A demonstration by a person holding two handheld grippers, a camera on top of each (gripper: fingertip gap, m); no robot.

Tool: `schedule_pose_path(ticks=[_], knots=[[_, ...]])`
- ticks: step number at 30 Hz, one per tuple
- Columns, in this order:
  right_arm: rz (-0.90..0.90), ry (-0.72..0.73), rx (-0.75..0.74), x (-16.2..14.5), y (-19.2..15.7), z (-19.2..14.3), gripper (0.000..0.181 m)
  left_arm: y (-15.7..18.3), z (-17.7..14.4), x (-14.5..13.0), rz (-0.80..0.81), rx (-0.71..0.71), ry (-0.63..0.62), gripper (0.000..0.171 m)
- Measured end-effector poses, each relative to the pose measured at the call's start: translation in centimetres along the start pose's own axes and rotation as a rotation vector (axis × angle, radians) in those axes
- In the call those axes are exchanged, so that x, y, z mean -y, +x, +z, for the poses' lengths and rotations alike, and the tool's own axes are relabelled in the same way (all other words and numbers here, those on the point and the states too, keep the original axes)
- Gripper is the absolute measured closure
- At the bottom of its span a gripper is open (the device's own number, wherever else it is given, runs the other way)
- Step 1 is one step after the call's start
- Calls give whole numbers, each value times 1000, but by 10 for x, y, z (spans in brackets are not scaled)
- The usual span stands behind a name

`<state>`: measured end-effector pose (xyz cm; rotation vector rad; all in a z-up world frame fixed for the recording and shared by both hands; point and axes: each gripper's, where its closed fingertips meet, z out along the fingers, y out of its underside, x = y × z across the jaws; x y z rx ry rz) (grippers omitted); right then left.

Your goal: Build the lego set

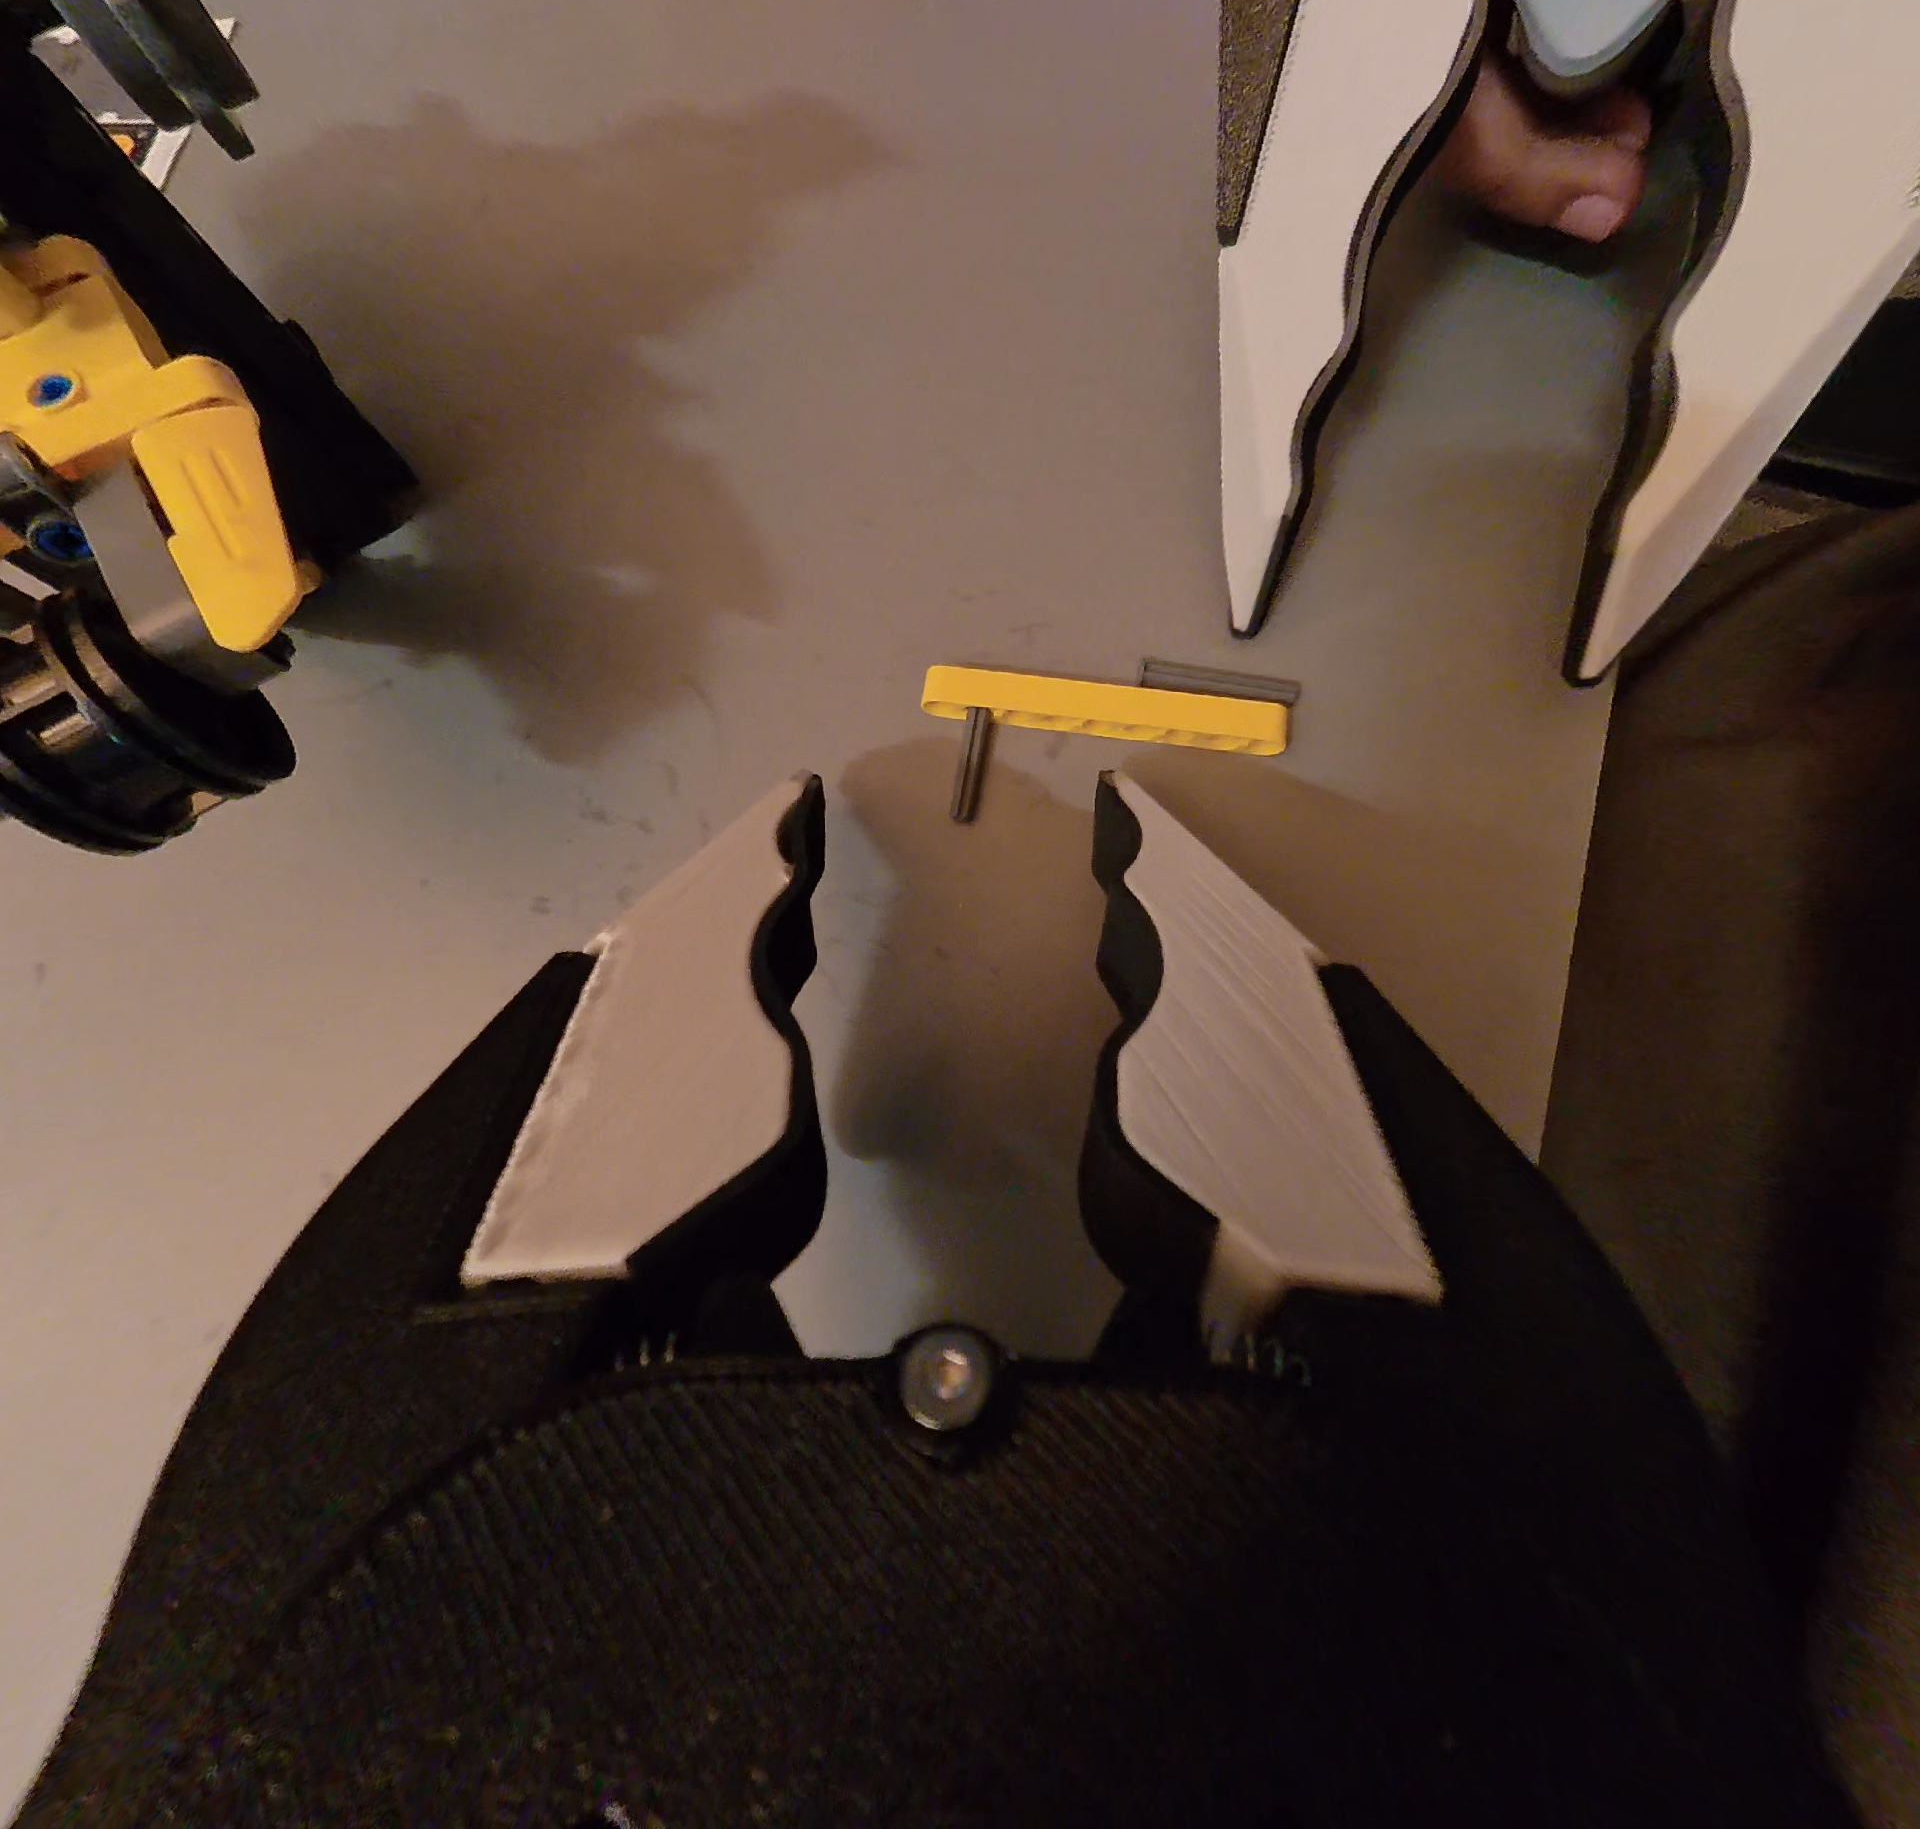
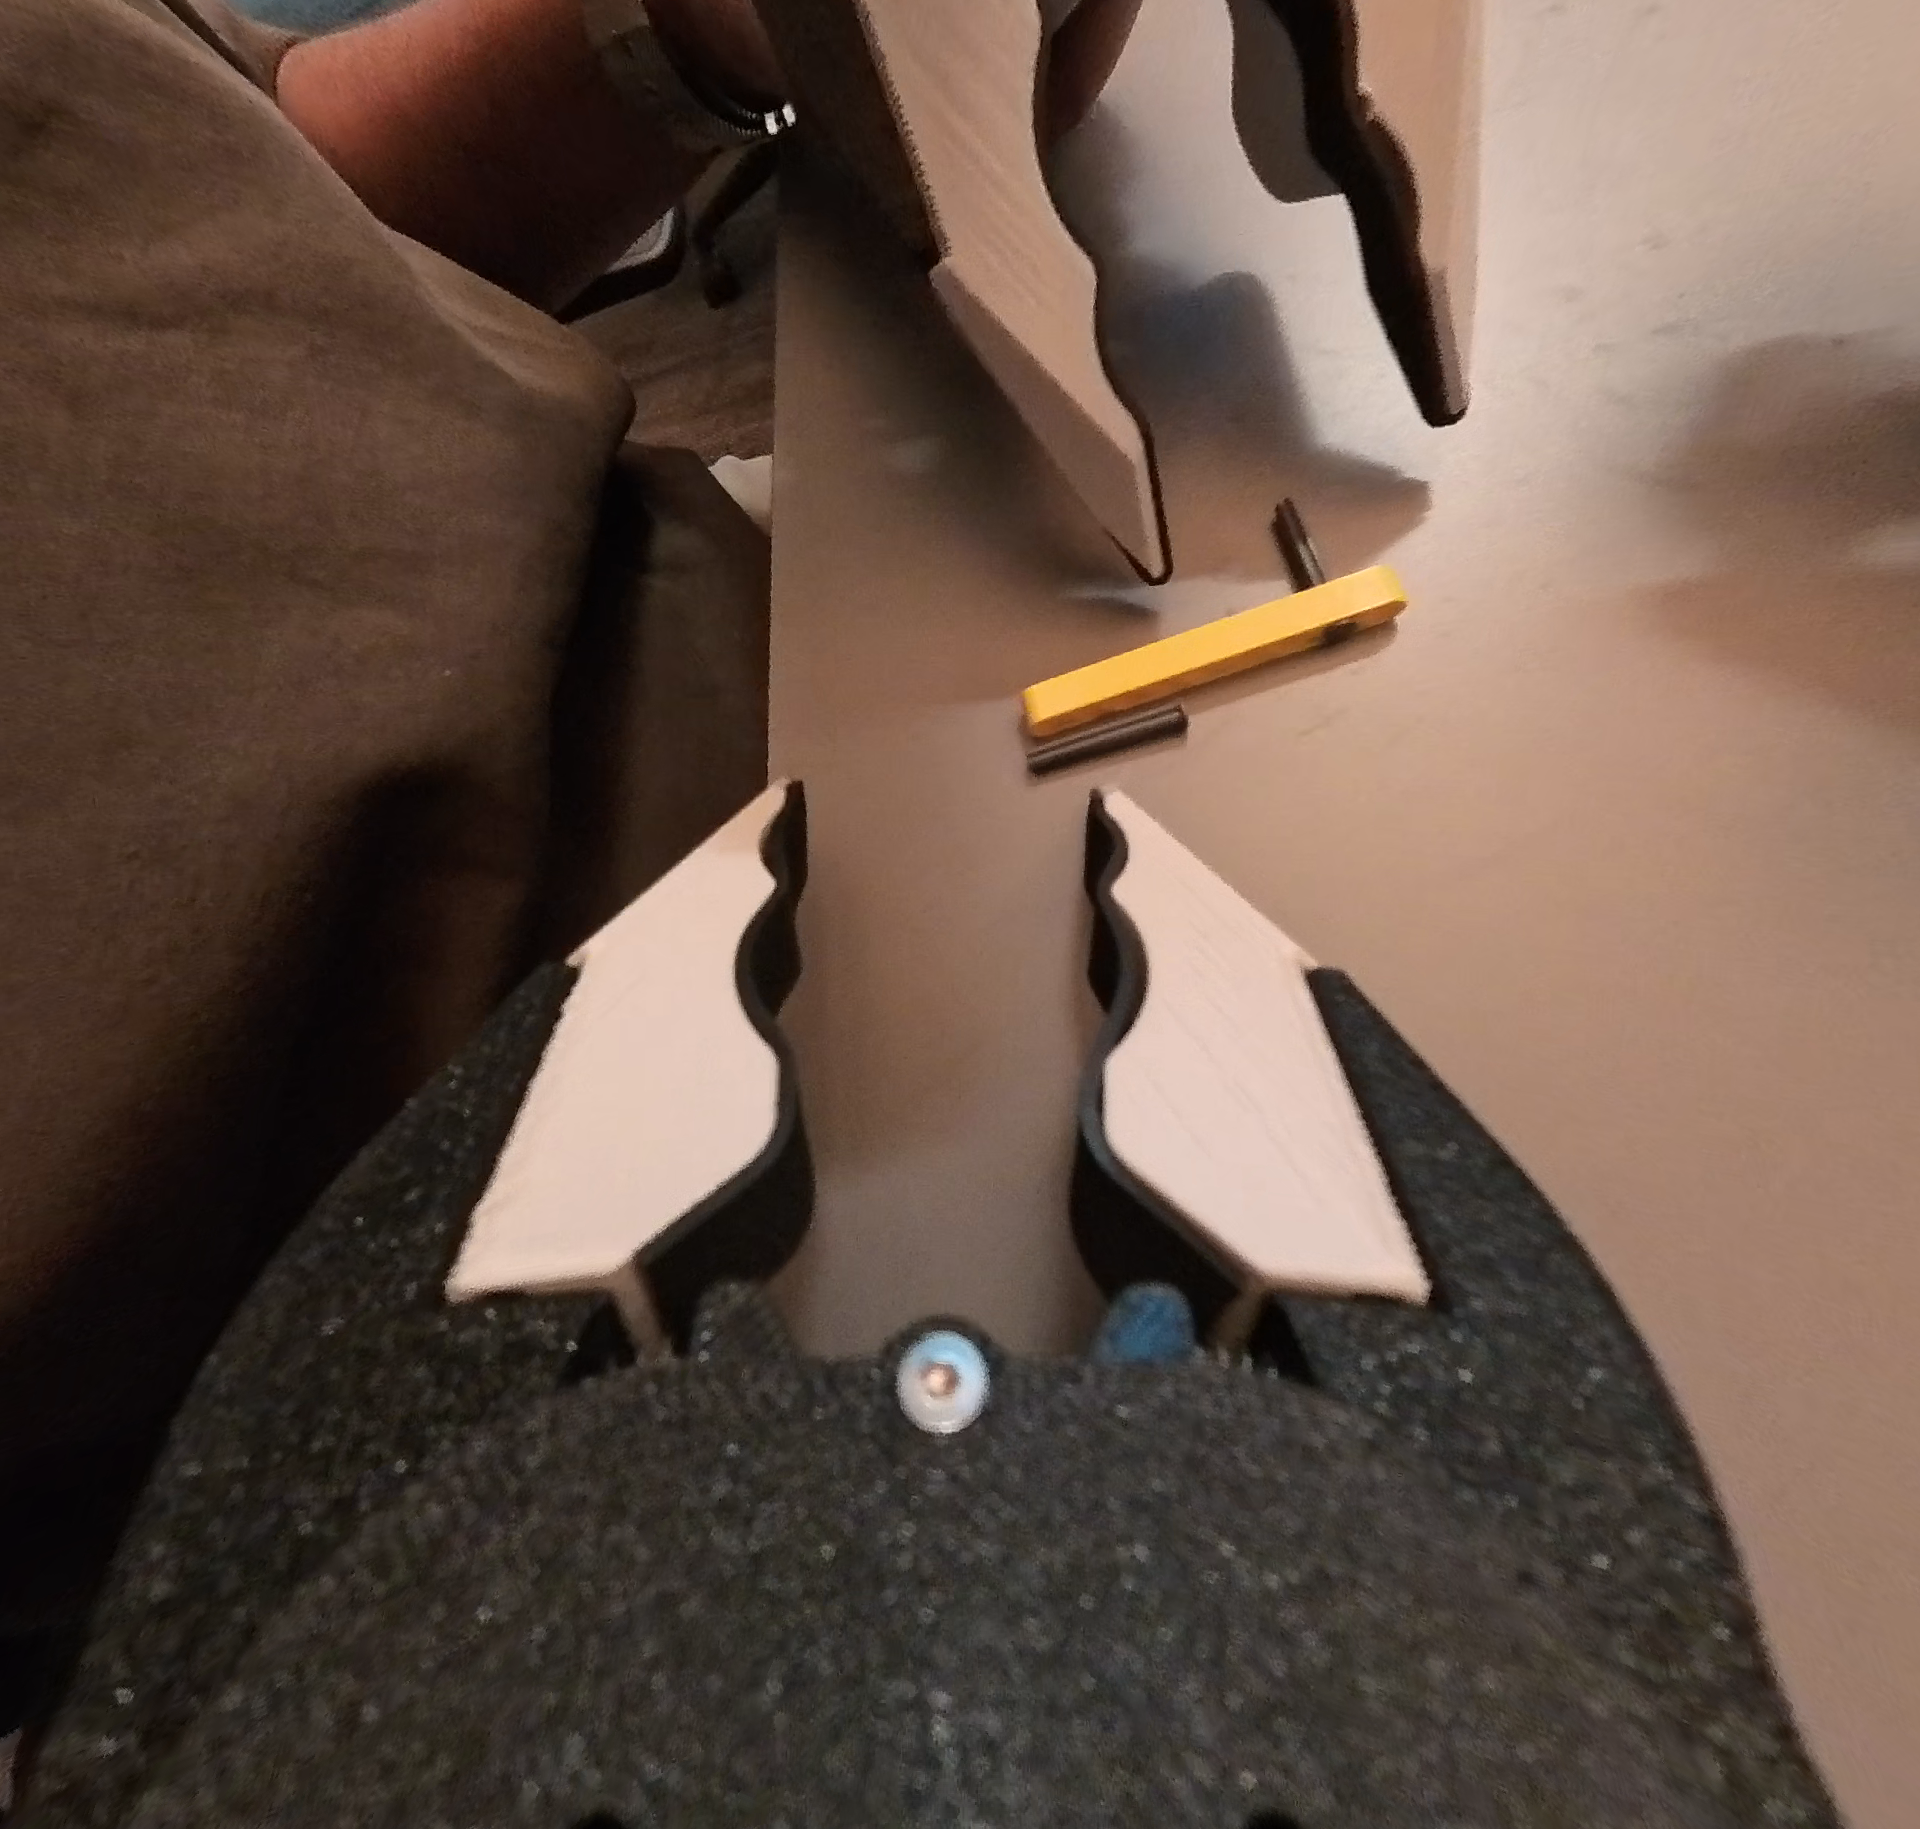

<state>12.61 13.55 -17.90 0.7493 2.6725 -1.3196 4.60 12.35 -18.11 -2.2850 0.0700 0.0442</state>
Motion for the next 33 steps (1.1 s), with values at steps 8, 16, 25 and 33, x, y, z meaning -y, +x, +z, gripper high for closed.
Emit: schedule_pose_path(ticks=[8,16,25,33], knots=[[-7,75,-11,18,15,-2,126,22,-10,12,103,-68,103,112],[-13,18,29,17,15,9,122,29,-5,7,160,-60,61,113],[11,15,34,13,11,8,122,27,-5,8,157,-42,65,117],[82,44,-39,2,0,-1,123,26,-4,7,149,-39,54,116]])
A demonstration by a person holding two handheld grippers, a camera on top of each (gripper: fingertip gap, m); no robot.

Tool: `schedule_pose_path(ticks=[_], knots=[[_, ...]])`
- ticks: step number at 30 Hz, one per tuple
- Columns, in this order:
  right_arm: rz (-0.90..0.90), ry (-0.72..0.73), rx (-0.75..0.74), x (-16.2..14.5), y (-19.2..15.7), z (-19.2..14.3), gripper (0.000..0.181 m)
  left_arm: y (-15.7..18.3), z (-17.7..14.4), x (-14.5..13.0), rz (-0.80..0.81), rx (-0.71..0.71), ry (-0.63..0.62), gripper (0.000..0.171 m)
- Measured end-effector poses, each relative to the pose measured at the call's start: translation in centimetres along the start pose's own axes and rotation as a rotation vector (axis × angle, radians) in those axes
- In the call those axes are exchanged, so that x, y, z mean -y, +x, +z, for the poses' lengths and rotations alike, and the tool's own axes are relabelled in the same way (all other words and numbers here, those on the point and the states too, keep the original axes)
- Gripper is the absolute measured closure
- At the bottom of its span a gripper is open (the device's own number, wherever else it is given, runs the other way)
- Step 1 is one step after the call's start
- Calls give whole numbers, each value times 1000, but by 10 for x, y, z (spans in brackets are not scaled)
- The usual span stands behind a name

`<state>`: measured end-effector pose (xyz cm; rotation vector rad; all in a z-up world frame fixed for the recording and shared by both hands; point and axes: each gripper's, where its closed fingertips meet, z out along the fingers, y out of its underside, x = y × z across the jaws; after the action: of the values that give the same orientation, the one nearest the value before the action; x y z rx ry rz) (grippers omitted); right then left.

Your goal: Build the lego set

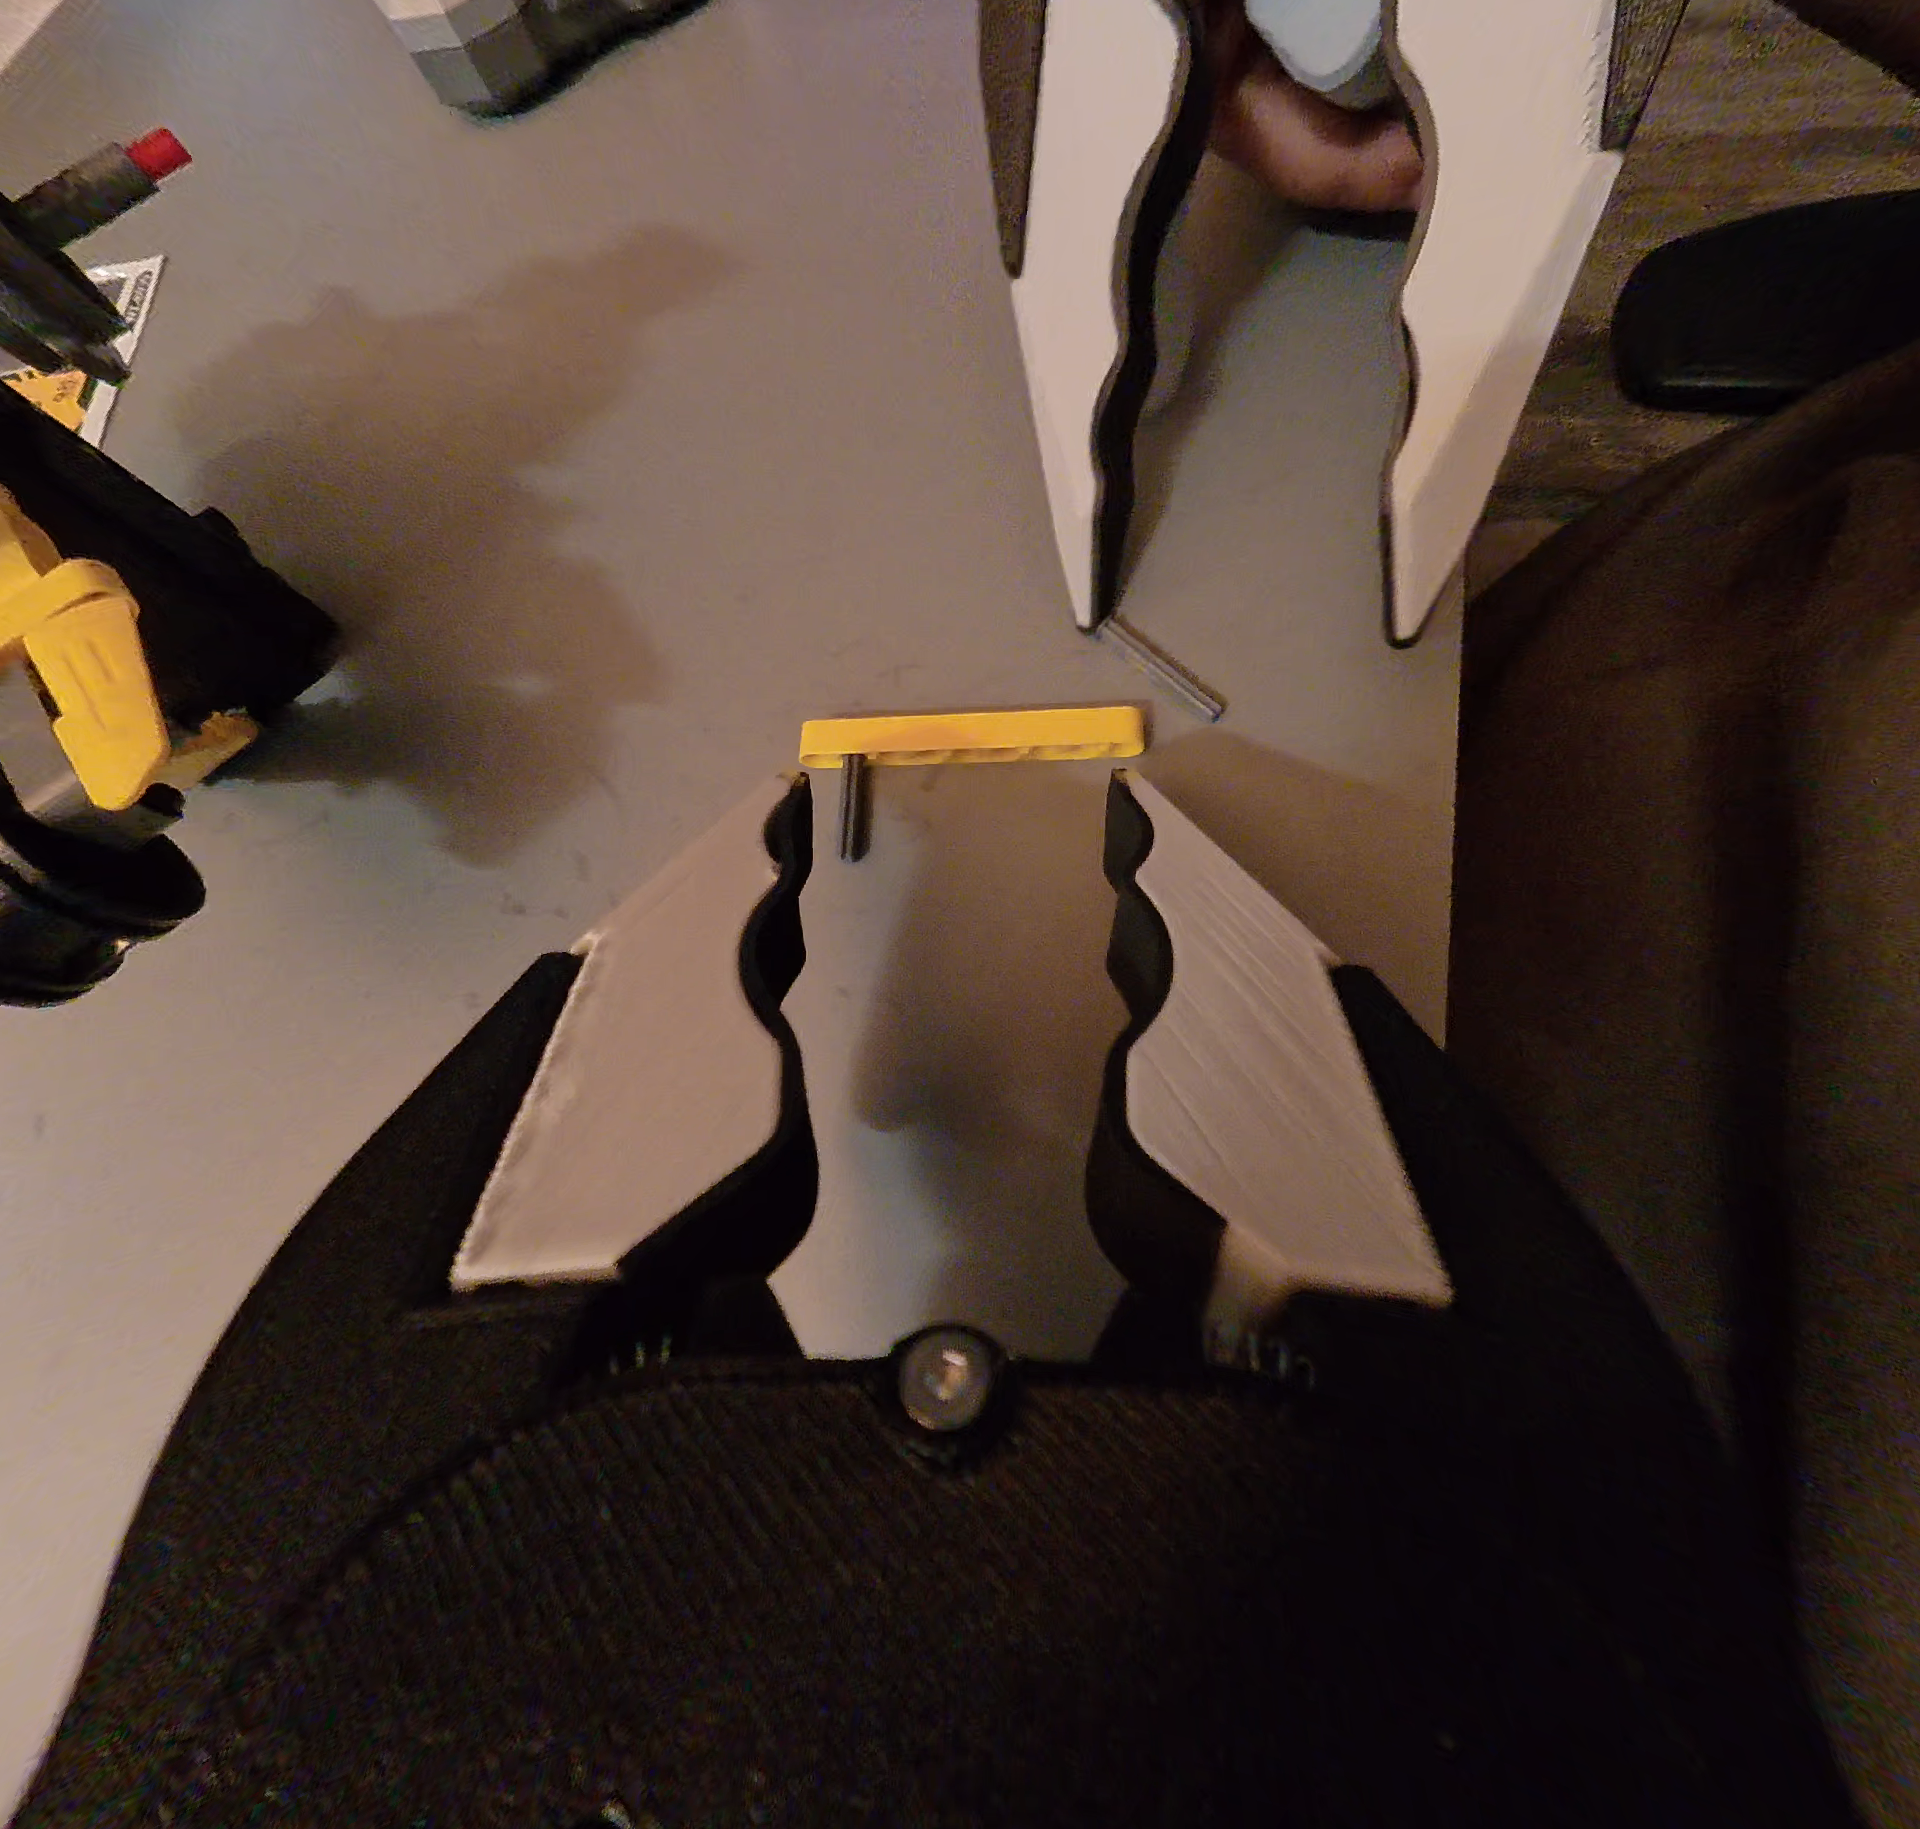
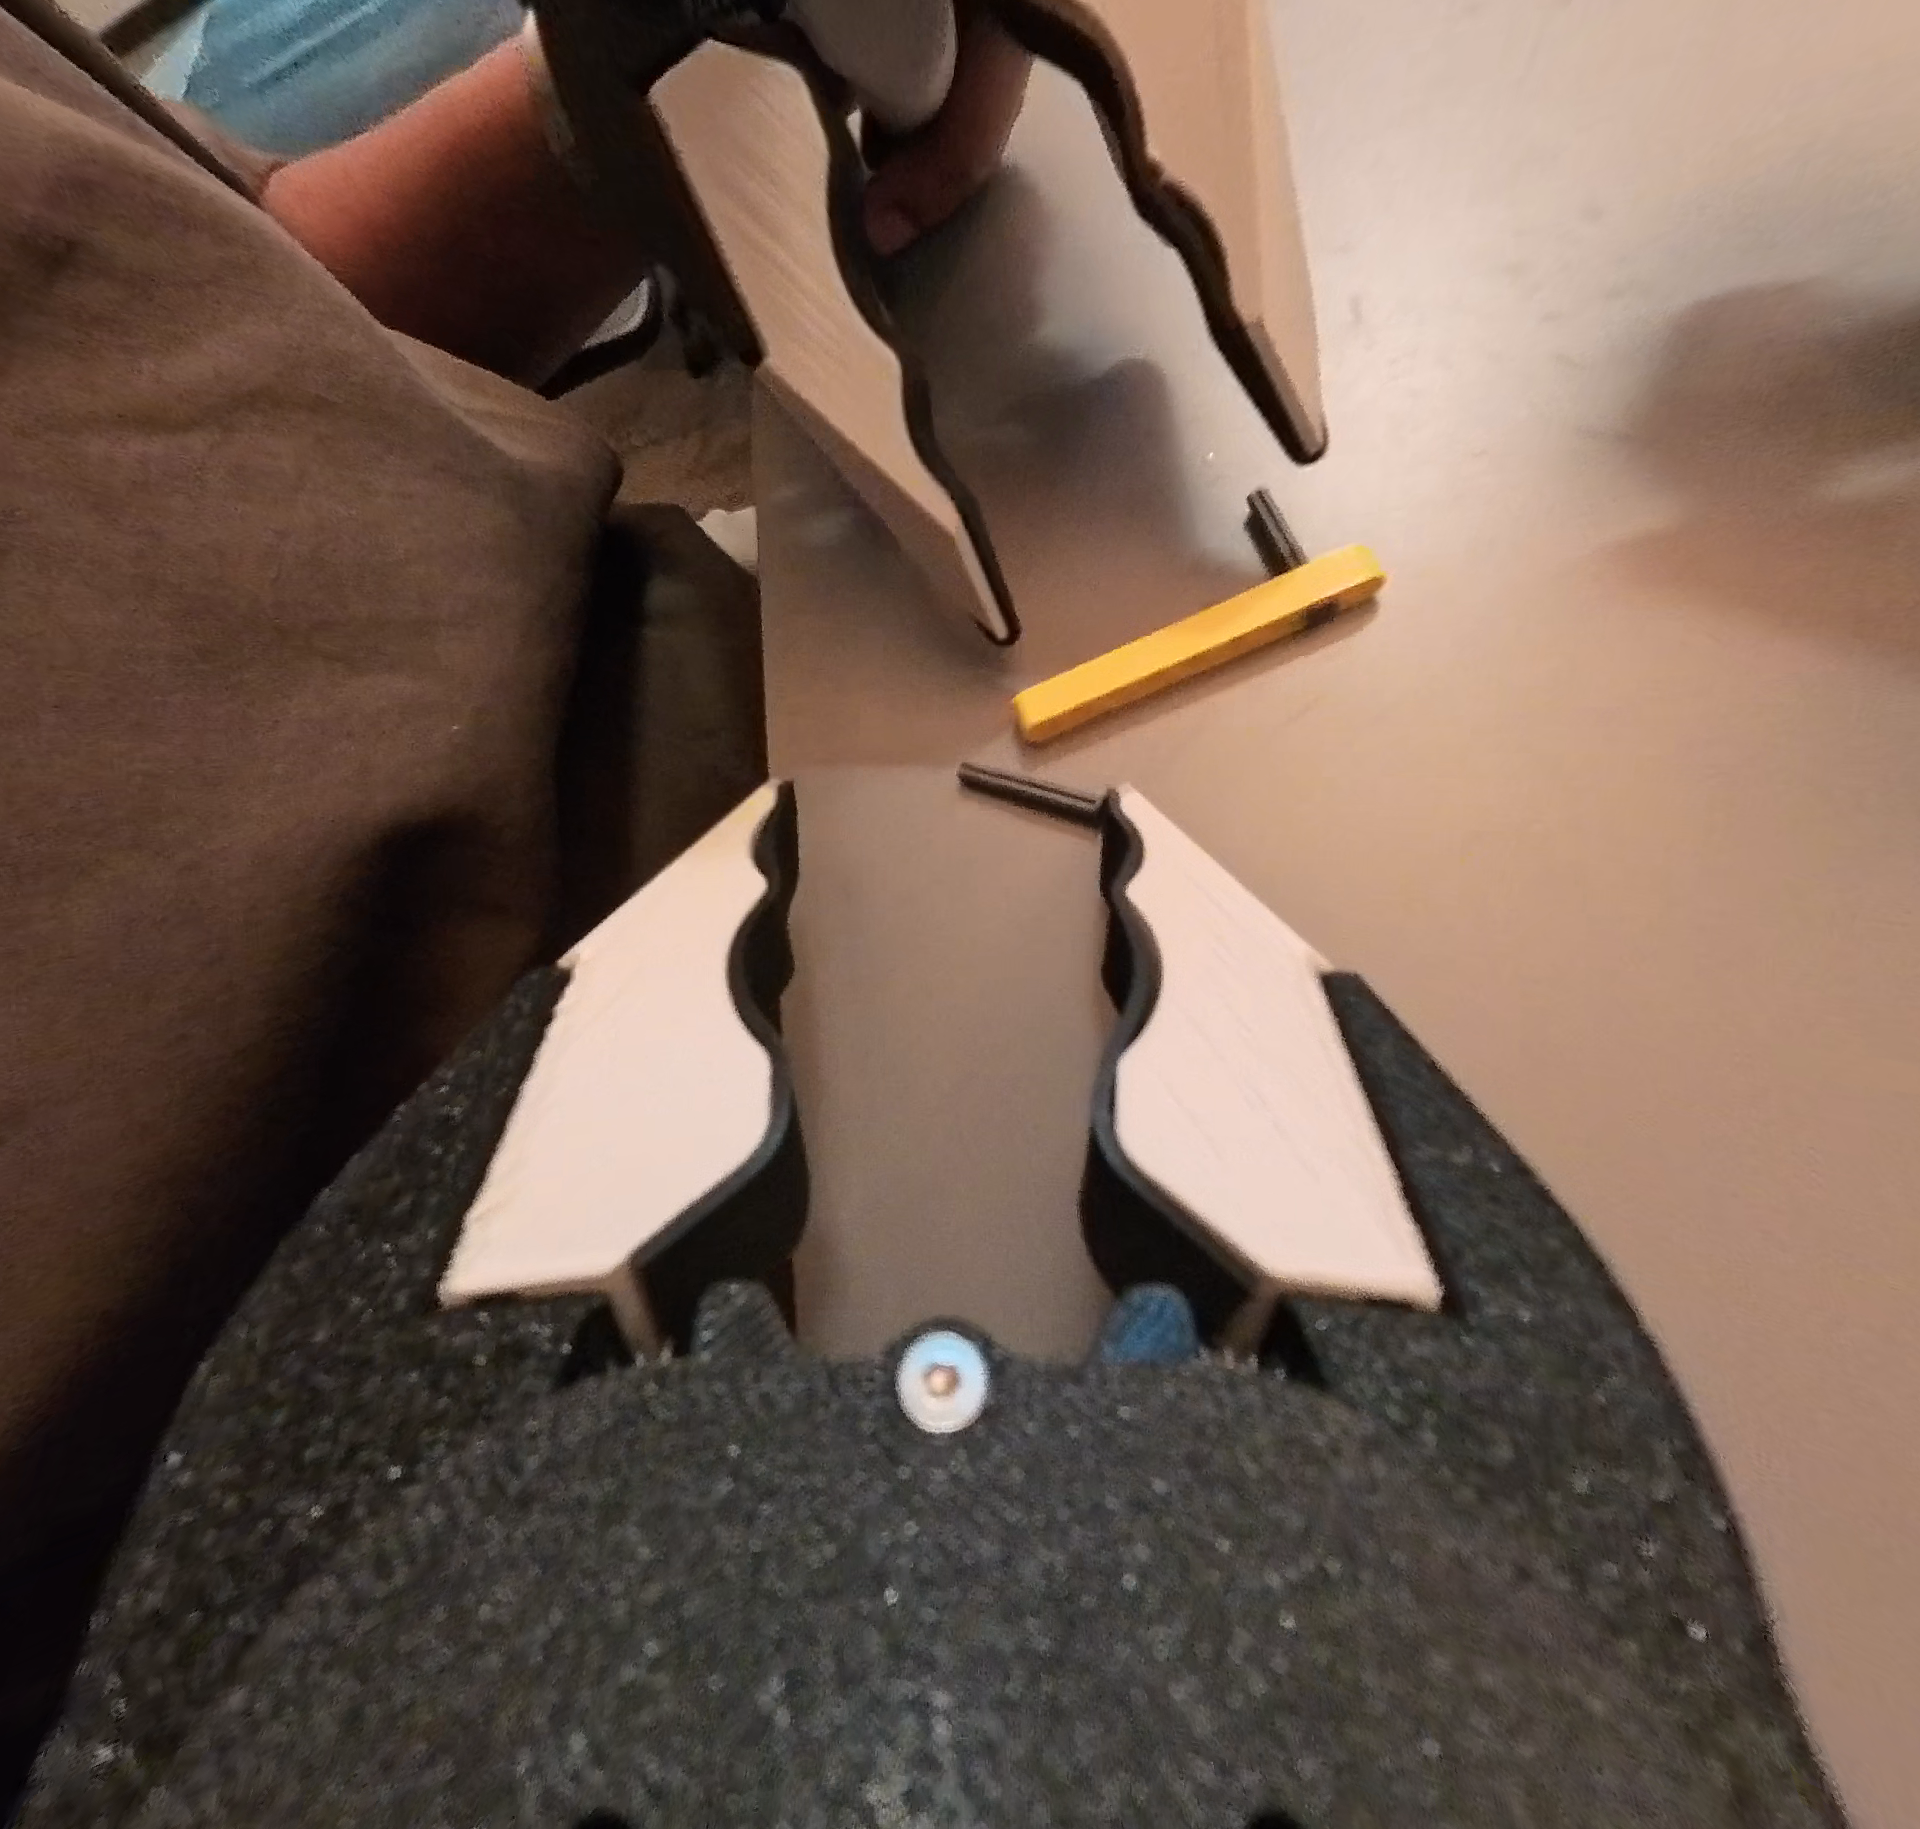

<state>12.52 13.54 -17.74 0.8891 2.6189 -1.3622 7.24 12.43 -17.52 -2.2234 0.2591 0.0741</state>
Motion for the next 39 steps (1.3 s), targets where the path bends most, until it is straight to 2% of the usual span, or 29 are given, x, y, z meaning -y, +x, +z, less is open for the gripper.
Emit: schedule_pose_path(ticks=[5,11,18,21,23,26,33,36,39], knots=[[-60,-21,-151,-8,6,-4,143,0,0,1,1,2,4,116],[-184,-57,-245,-9,15,-3,143,0,1,0,15,16,-6,117],[-236,-66,-158,0,23,2,145,0,1,-1,7,3,-10,117],[-291,-78,-170,0,28,2,160,1,2,-1,-1,-10,-17,119],[-295,-77,-172,0,30,1,163,2,2,-2,-4,-21,-22,120],[-312,-76,-200,-1,33,-2,181,4,2,-2,6,-26,-18,122],[-342,-93,-227,-3,33,-5,181,6,1,-1,32,-25,-8,125],[-320,-92,-225,-2,35,-7,163,6,1,-1,20,-29,-9,125],[-317,-63,-170,2,30,-4,156,5,1,-1,9,-31,-14,124]])
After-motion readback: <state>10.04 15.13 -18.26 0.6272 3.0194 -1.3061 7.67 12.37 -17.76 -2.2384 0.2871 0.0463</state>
